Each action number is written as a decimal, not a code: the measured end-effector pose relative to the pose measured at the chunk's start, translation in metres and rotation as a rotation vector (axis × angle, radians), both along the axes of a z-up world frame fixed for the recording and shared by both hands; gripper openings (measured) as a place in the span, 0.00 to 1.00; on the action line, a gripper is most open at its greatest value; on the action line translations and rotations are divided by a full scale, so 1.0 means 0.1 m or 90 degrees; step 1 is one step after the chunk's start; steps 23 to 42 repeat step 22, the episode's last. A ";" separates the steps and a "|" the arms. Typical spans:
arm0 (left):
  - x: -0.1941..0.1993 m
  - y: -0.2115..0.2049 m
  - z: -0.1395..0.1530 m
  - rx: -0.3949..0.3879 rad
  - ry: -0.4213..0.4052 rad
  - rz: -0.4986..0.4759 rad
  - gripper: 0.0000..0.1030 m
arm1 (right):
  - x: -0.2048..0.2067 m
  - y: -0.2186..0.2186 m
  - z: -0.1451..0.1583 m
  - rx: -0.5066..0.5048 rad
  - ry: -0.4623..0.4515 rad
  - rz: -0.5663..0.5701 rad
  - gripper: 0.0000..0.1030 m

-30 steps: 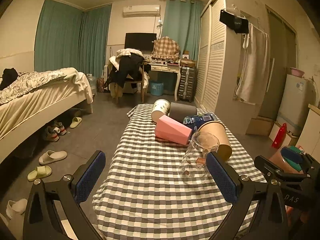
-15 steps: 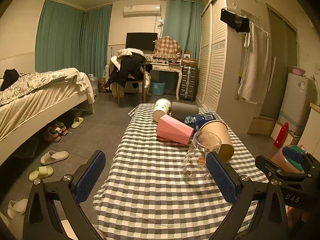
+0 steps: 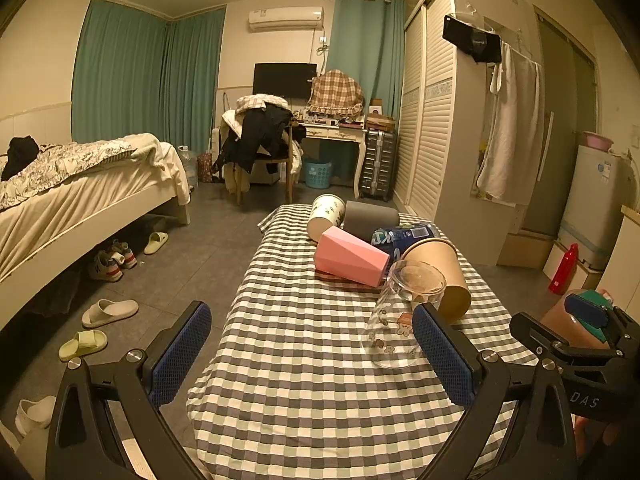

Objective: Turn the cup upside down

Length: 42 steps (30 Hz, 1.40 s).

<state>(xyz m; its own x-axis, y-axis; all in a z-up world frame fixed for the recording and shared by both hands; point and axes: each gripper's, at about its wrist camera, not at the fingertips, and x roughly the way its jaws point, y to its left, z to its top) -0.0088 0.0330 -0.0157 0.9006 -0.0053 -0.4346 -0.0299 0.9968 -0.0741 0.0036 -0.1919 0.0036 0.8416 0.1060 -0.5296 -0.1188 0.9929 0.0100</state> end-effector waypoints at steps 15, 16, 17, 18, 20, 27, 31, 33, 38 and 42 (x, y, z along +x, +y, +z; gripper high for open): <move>0.02 0.05 -0.04 -0.009 0.006 0.004 1.00 | 0.00 0.04 -0.01 0.000 0.004 0.002 1.00; 0.02 0.05 -0.05 -0.008 0.006 0.005 1.00 | 0.00 0.04 0.00 -0.001 0.004 0.002 1.00; 0.02 0.05 -0.05 -0.008 0.006 0.005 1.00 | 0.00 0.04 -0.01 -0.001 0.005 0.002 1.00; 0.02 0.05 -0.05 -0.008 0.006 0.004 1.00 | 0.00 0.04 -0.01 -0.002 0.006 0.002 1.00; 0.02 0.05 -0.05 -0.008 0.006 0.004 1.00 | 0.01 0.04 -0.02 -0.002 0.008 0.002 1.00; 0.03 0.04 -0.05 -0.008 0.007 0.005 1.00 | 0.02 0.04 -0.02 -0.001 0.009 0.003 1.00; 0.03 0.04 -0.05 -0.008 0.007 0.005 1.00 | 0.02 0.04 -0.02 -0.001 0.009 0.003 1.00; 0.03 0.04 -0.05 -0.008 0.007 0.005 1.00 | 0.02 0.04 -0.02 -0.001 0.009 0.003 1.00; 0.03 0.04 -0.05 -0.008 0.007 0.005 1.00 | 0.02 0.04 -0.02 -0.001 0.009 0.003 1.00; 0.03 0.04 -0.05 -0.008 0.007 0.005 1.00 | 0.02 0.04 -0.02 -0.001 0.009 0.003 1.00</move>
